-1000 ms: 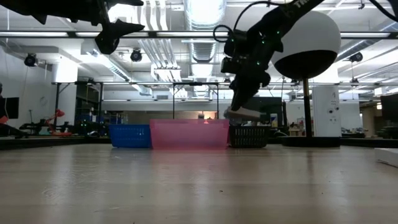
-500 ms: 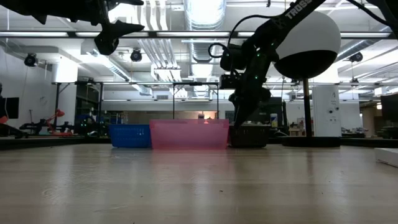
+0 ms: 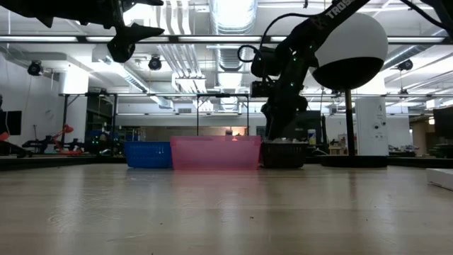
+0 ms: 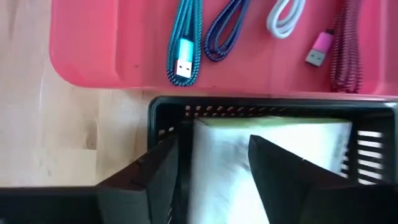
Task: Pick and place items into bin
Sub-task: Put the white card reader box into the black bin
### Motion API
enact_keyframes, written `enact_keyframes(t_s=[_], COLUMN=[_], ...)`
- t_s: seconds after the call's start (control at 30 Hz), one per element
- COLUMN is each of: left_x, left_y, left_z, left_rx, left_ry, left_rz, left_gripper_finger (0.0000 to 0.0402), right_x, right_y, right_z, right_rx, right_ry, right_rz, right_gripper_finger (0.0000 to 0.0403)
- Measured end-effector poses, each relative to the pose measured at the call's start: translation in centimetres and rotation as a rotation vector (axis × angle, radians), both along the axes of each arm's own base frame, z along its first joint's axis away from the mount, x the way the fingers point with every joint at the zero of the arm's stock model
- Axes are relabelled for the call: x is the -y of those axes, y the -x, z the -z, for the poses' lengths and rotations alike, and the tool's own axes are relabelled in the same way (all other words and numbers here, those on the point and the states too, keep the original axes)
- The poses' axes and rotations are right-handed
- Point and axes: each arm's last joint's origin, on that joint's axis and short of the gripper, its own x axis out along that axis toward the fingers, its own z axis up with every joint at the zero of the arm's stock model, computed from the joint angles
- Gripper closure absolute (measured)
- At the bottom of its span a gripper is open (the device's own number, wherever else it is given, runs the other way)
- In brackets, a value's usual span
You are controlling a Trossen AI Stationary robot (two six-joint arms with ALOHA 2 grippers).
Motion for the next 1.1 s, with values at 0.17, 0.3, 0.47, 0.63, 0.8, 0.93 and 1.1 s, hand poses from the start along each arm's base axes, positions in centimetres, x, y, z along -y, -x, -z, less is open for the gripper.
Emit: enact_keyframes(t_s=[0.17,0.3,0.47,0.63,0.8,0.93,1.1], left_x=[0.0,0.0,0.0,0.0,0.0,0.0,0.0], left_y=[0.0,0.0,0.0,0.0,0.0,0.0,0.0], left_z=[0.0,0.0,-0.1,-0.2,-0.2,-0.2,-0.2], left_rx=[0.003,0.006,0.013,0.026,0.029,0.029,0.026], left_ry=[-0.001,0.007,0.025,0.049,0.046,0.045,0.045], left_rz=[-0.002,-0.010,-0.013,-0.013,-0.013,-0.012,-0.010], left_gripper_finger=[0.0169,0.0169,0.0169,0.0169,0.0169,0.0169,0.0169], right_x=[0.0,0.0,-0.1,-1.0,-3.0,-5.1,-8.9], right_y=[0.0,0.0,0.1,0.0,-0.5,-0.8,-1.0], right_z=[-1.5,-2.4,-2.9,-4.0,-5.4,-6.8,-8.7], right_rx=[0.042,0.070,0.090,0.131,0.191,0.225,0.275], right_ry=[-0.008,-0.024,-0.059,-0.105,-0.122,-0.112,-0.111], right_rz=[0.063,0.119,0.204,0.296,0.295,0.304,0.272], right_gripper_finger=[0.0206,0.0207,0.0209,0.0212,0.0222,0.0230,0.0237])
